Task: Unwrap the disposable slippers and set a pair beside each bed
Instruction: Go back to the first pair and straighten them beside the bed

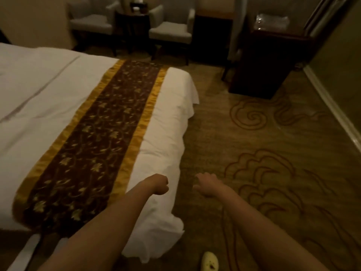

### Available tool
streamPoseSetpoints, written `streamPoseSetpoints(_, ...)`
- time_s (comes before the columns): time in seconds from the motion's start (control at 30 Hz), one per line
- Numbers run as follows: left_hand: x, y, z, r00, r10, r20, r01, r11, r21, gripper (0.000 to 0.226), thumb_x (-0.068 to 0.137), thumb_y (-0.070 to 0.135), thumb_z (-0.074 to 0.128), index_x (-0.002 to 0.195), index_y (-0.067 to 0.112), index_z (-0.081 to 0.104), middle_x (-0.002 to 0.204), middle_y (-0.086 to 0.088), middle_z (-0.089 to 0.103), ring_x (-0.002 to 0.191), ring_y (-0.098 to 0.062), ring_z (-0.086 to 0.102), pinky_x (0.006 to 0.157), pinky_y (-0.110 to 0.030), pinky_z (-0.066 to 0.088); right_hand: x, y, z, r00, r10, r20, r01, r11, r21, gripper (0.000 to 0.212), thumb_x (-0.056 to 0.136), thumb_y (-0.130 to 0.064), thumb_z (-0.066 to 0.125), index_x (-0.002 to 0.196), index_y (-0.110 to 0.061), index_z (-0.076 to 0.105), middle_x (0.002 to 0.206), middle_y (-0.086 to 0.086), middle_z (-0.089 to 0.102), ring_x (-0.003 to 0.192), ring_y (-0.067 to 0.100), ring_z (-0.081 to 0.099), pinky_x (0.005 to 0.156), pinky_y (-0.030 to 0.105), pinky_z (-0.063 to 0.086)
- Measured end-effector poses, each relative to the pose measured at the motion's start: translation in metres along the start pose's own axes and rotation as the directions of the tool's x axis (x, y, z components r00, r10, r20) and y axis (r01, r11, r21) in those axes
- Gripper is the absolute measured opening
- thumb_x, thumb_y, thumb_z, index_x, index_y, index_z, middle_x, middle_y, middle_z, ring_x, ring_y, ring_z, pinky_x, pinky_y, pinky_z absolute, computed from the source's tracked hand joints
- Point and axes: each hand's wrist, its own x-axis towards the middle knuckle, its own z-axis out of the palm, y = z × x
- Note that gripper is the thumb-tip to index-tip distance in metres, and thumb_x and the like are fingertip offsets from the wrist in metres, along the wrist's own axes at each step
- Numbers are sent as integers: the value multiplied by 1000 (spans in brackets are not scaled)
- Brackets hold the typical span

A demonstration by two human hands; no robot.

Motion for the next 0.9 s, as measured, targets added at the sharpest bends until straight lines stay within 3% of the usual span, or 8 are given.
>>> streamPoseSetpoints(0.27, 101, 176, -38, 993, 93, 74, -100, 990, 96, 44, 95, 25, 41, 136, 9, 43, 142, -15, 45, 128, -31, 46, 105, -42, 41, 29, 171, -79, 996, 66, -52, -66, 998, 1, 51, 95, -39, 42, 140, -16, 33, 146, 12, 34, 136, 35, 27, 108, 52, 28)
streamPoseSetpoints(0.43, 159, 225, -74, 993, 114, 10, -114, 974, 194, 37, 92, 23, 43, 125, 9, 51, 132, -17, 51, 120, -36, 50, 99, -49, 45, 71, 225, -109, 994, 100, -34, -98, 993, 66, 52, 93, -37, 44, 140, -18, 35, 145, 12, 35, 135, 34, 28, 108, 51, 29)
streamPoseSetpoints(0.63, 260, 265, -123, 994, 112, 10, -111, 961, 255, 42, 93, 28, 42, 132, 12, 43, 140, -15, 39, 132, -36, 34, 104, -54, 34, 163, 280, -160, 994, 109, 23, -111, 990, 85, 55, 93, -37, 44, 143, -17, 30, 148, 15, 33, 136, 36, 28, 108, 50, 29)
streamPoseSetpoints(0.9, 408, 310, -256, 991, 132, 39, -137, 953, 271, 43, 95, 27, 38, 134, 10, 40, 143, -16, 37, 133, -35, 31, 107, -54, 29, 319, 347, -288, 988, 144, 61, -149, 986, 73, 48, 94, -31, 41, 136, -8, 37, 142, 18, 41, 132, 36, 36, 110, 46, 33)
